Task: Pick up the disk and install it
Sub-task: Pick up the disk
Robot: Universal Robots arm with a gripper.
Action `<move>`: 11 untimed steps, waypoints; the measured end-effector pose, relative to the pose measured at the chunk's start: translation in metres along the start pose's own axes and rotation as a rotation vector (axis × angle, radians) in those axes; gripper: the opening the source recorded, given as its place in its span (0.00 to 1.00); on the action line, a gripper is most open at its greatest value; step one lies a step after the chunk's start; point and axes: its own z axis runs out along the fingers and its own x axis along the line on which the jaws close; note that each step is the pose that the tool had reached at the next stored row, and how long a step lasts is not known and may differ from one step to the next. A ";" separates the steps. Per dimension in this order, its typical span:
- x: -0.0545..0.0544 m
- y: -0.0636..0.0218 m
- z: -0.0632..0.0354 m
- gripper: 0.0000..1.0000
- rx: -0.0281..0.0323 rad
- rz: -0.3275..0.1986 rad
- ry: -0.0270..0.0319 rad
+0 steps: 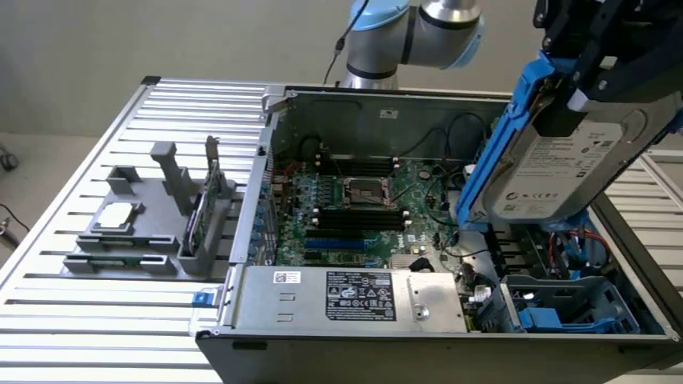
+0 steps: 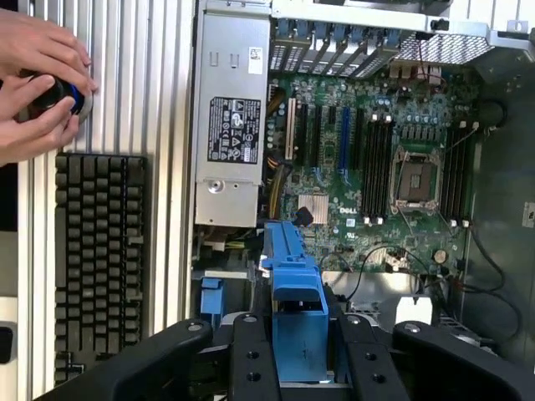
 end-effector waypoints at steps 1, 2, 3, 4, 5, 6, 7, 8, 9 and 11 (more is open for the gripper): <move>0.003 -0.0029 0.0002 0.33 0.0000 0.000 -0.0001; 0.006 -0.0057 0.0003 0.33 0.0000 0.000 0.0001; 0.009 -0.0086 0.0006 0.33 0.0000 0.000 0.0001; 0.012 -0.0112 0.0011 0.33 0.0000 0.000 0.0001; 0.015 -0.0138 0.0018 0.33 0.0000 0.000 0.0000; 0.017 -0.0167 0.0028 0.33 0.0000 0.000 0.0001; 0.019 -0.0204 0.0041 0.33 0.0000 0.000 0.0001; 0.020 -0.0250 0.0058 0.33 0.0000 0.000 0.0000; 0.021 -0.0295 0.0076 0.33 0.0000 0.000 -0.0003; 0.022 -0.0385 0.0108 0.33 0.0000 0.000 0.0002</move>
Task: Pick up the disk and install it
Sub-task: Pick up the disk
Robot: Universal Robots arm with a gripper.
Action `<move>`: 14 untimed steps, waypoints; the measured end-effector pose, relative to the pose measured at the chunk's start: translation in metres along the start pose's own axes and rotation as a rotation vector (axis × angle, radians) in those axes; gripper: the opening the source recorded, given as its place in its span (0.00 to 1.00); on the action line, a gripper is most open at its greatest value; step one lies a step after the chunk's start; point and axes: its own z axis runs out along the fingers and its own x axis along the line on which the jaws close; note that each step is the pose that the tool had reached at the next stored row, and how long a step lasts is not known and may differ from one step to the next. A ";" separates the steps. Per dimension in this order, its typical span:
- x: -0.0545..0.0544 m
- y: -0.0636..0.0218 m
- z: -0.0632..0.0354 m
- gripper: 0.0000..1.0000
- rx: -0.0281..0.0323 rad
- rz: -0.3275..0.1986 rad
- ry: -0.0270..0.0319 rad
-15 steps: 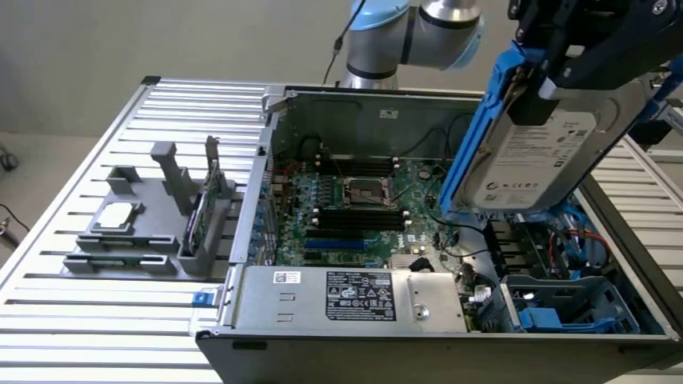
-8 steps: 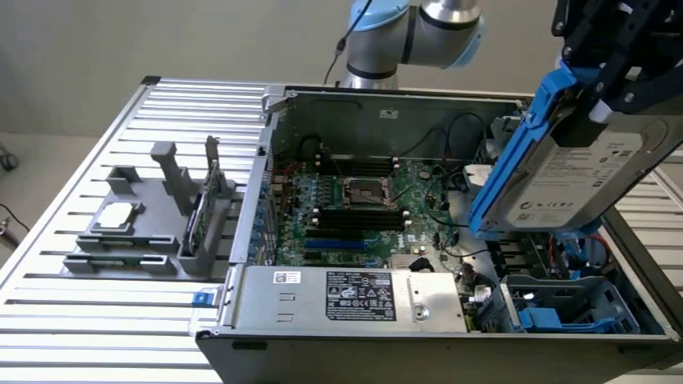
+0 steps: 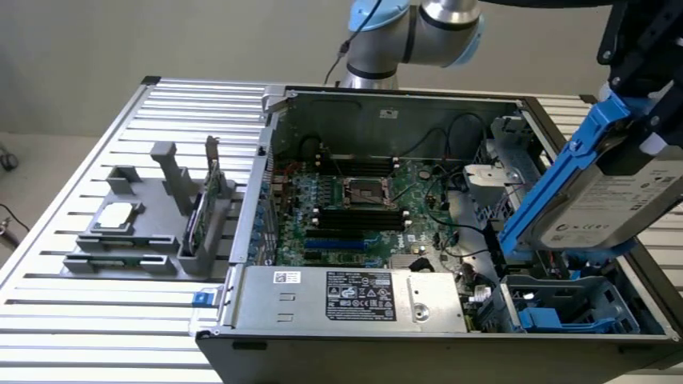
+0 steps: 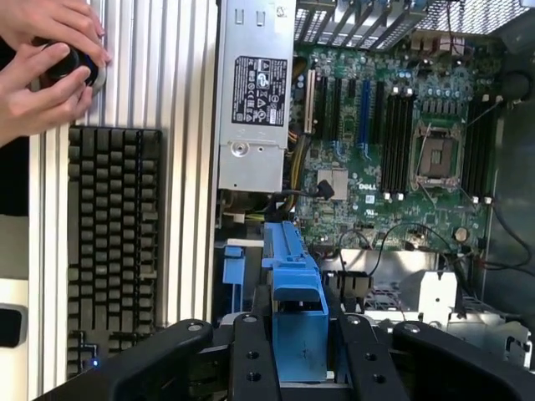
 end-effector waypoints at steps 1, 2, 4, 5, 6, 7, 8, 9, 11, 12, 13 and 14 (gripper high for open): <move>0.000 -0.0045 0.0017 0.33 0.0000 0.000 0.0000; 0.001 -0.0093 0.0035 0.33 0.0000 0.000 0.0001; 0.001 -0.0172 0.0070 0.33 0.0000 0.001 0.0000; 0.002 -0.0197 0.0087 0.33 0.0002 0.003 0.0000; 0.002 -0.0214 0.0104 0.33 0.0005 0.007 0.0000; 0.002 -0.0231 0.0123 0.33 0.0009 0.012 -0.0001; 0.002 -0.0245 0.0140 0.33 0.0012 0.018 -0.0003; 0.002 -0.0258 0.0158 0.33 0.0017 0.024 -0.0004; 0.003 -0.0282 0.0194 0.33 0.0026 0.038 -0.0007; 0.003 -0.0297 0.0212 0.33 0.0031 0.043 -0.0008; 0.003 -0.0308 0.0230 0.33 0.0033 0.048 -0.0008; 0.003 -0.0317 0.0247 0.33 0.0035 0.050 -0.0009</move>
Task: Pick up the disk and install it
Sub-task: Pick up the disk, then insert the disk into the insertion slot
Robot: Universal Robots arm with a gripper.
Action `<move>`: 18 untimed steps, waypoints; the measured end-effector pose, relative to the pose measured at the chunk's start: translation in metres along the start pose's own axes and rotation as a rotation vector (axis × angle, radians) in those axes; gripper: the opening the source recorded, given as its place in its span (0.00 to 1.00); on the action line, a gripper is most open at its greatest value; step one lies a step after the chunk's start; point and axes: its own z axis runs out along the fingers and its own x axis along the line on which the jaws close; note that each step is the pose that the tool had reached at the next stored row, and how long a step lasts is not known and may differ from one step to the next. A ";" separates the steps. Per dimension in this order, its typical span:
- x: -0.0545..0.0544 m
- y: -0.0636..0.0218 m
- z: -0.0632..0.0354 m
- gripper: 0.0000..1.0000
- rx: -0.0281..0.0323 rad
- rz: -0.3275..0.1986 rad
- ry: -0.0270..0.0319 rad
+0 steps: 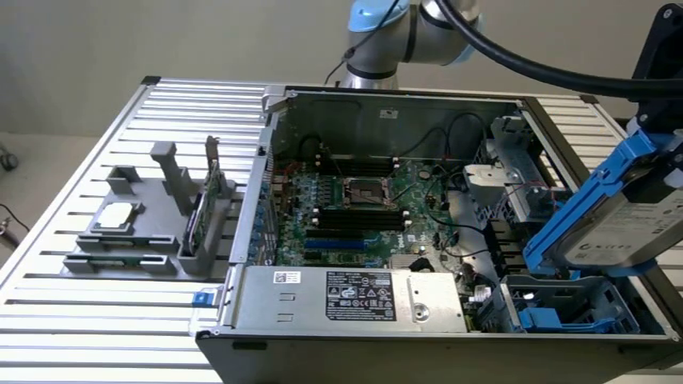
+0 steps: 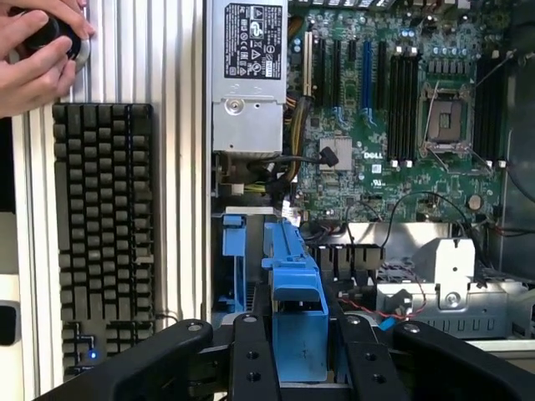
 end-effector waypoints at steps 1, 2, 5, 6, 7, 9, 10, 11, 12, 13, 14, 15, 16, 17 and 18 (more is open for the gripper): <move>0.000 -0.0001 0.0010 0.33 0.0000 0.000 -0.0001; 0.000 -0.0001 0.0013 0.33 0.0000 0.000 0.0002; 0.000 -0.0001 0.0012 0.33 0.0000 0.000 0.0003; 0.000 -0.0001 0.0012 0.33 0.0000 0.000 0.0003; 0.000 -0.0002 0.0012 0.33 0.0000 0.000 0.0004; 0.000 -0.0001 0.0012 0.33 0.0000 0.000 0.0003; 0.000 -0.0001 0.0012 0.33 0.0000 0.000 0.0003; 0.000 -0.0002 0.0012 0.33 0.0000 0.000 0.0003; 0.000 -0.0002 0.0012 0.33 0.0000 0.000 0.0003; 0.000 -0.0001 0.0012 0.33 0.0000 0.000 0.0004; 0.000 -0.0001 0.0012 0.33 0.0000 0.000 0.0003; 0.000 -0.0001 0.0012 0.33 0.0000 0.000 0.0003; 0.000 -0.0002 0.0012 0.33 0.0000 0.000 0.0003; 0.000 -0.0002 0.0012 0.33 0.0002 0.000 0.0003; 0.000 -0.0002 0.0013 0.33 0.0010 0.000 0.0001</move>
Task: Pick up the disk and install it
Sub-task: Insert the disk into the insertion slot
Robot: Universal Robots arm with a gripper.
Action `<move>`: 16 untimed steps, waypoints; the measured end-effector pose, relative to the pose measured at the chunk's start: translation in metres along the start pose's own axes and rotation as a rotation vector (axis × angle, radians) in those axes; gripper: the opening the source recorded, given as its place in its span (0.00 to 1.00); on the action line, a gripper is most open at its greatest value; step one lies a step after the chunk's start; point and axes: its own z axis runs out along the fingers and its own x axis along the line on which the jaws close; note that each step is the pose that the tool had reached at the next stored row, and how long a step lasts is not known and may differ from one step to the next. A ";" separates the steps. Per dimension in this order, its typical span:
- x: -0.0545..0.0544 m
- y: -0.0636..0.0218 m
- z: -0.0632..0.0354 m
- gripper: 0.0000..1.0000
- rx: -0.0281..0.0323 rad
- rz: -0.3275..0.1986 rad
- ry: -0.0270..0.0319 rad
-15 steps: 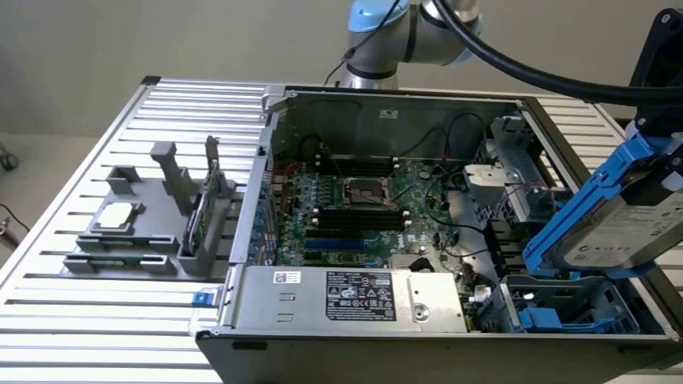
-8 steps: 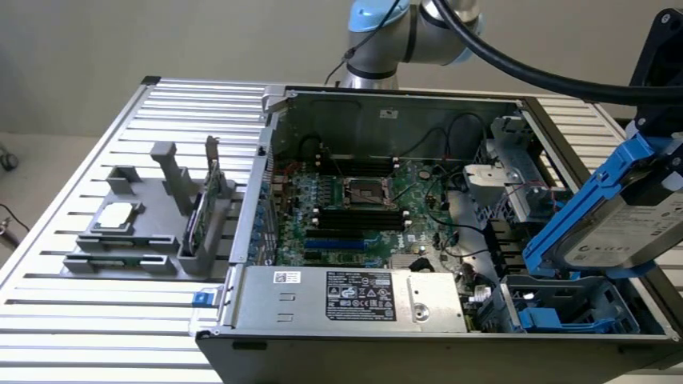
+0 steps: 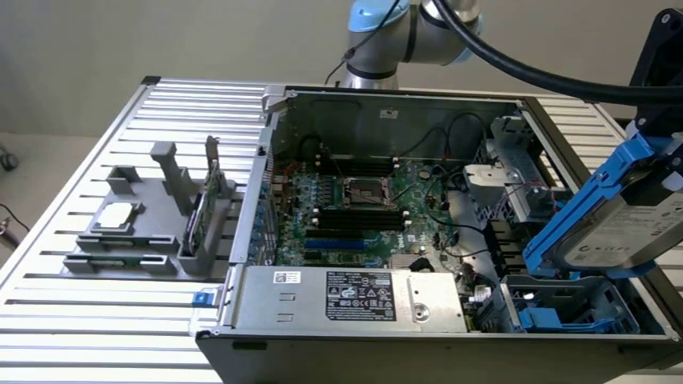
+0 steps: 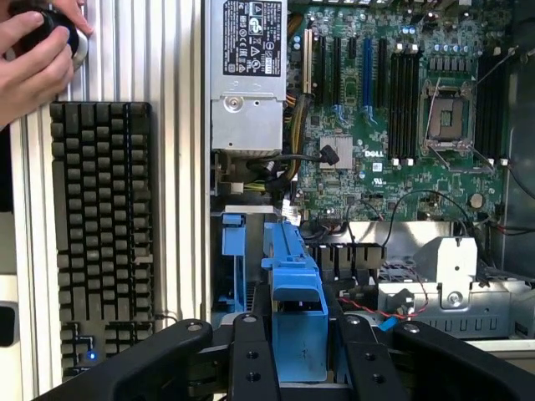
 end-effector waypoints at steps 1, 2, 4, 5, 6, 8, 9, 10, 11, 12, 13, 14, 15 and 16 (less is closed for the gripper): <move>0.000 0.0000 0.0001 0.33 0.0014 0.000 -0.0005; 0.001 0.0000 0.0001 0.33 0.0022 0.000 -0.0008; 0.004 0.0002 0.0001 0.33 0.0043 0.000 -0.0033; 0.006 0.0006 0.0000 0.33 0.0063 0.000 -0.0048; 0.007 0.0012 0.0004 0.33 0.0099 -0.001 -0.0064; 0.007 0.0037 0.0023 0.33 0.0232 -0.002 -0.0069; 0.007 0.0055 0.0037 0.33 0.0287 -0.002 -0.0072; 0.008 0.0078 0.0053 0.33 0.0329 -0.002 -0.0074; 0.008 0.0104 0.0068 0.33 0.0359 -0.003 -0.0072; 0.008 0.0122 0.0083 0.33 0.0369 -0.003 -0.0073; 0.008 0.0131 0.0093 0.33 0.0370 -0.003 -0.0076; 0.008 0.0133 0.0094 0.33 0.0370 -0.003 -0.0073; 0.009 0.0133 0.0097 0.33 0.0370 -0.003 -0.0075; 0.009 0.0133 0.0109 0.33 0.0370 -0.003 -0.0075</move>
